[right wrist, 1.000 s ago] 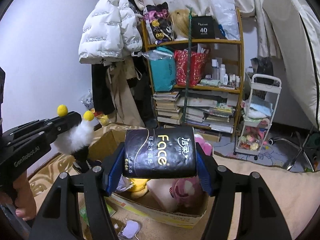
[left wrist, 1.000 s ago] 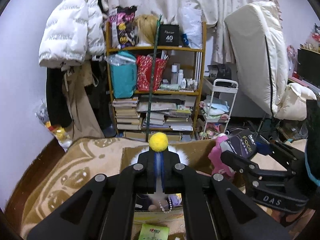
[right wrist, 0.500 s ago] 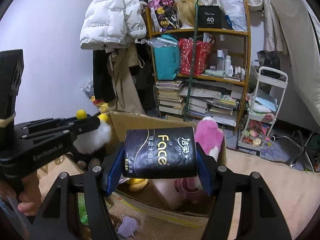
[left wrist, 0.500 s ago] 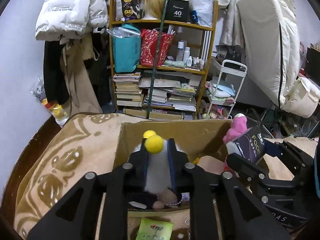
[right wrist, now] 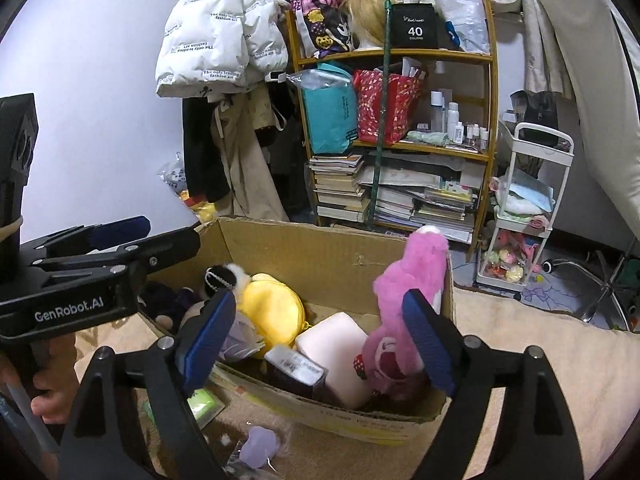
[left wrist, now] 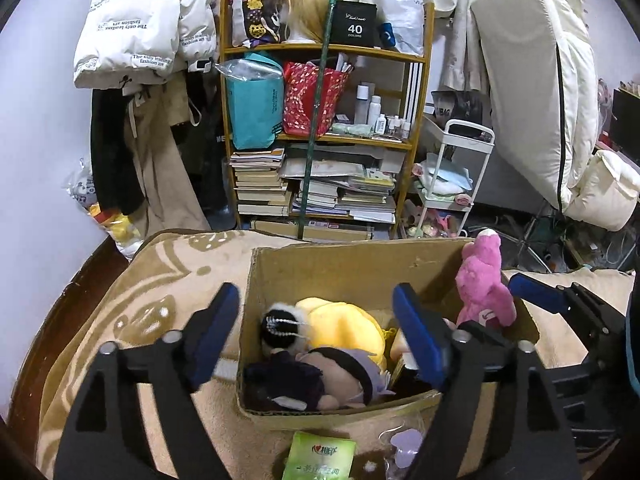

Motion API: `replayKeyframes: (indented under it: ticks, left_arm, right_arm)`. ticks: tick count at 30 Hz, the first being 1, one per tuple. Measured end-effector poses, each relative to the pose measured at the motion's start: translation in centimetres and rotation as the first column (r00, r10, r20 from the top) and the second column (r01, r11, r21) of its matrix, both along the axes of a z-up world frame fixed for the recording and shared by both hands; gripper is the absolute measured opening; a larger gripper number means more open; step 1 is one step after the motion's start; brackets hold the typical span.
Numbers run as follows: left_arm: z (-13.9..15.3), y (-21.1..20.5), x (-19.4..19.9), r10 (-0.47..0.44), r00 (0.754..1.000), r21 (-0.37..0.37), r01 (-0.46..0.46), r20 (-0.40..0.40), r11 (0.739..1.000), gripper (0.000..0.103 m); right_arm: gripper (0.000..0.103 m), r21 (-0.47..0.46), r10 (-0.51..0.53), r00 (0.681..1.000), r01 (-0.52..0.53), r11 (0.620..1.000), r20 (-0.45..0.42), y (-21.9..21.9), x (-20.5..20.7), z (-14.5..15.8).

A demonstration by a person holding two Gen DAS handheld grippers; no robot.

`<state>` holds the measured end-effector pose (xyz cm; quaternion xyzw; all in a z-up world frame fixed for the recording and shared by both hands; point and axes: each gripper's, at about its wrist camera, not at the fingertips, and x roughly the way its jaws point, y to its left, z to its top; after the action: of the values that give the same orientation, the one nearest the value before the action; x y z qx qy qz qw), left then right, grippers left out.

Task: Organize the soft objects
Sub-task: 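Move both tools back toward the green tissue pack and clear bag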

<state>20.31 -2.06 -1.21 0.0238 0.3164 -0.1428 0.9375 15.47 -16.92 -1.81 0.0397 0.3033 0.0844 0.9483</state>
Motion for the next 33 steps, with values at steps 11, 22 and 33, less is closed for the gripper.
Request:
replayKeyframes:
  ticks: [11,22,33]
  left_arm:
    - [1.2,2.0,-2.1,0.059,0.998,0.039,-0.06,0.012,0.997,0.094]
    - [1.8,3.0,-5.6,0.074,0.997,0.098,-0.075,0.007,0.992,0.095]
    - [1.8,4.2,-8.4,0.08,0.996,0.116,-0.077,-0.028,0.99,0.096]
  right_arm:
    - [0.101,-0.005,0.0,1.0,0.0,1.0,0.0,0.9,-1.5,0.5]
    - [0.103,-0.039,-0.007,1.0,0.006,0.999,-0.013,2.0,-4.6,1.3]
    - [0.103,-0.088,0.002,0.999,-0.007,0.996,-0.049,3.3,-7.4,0.9]
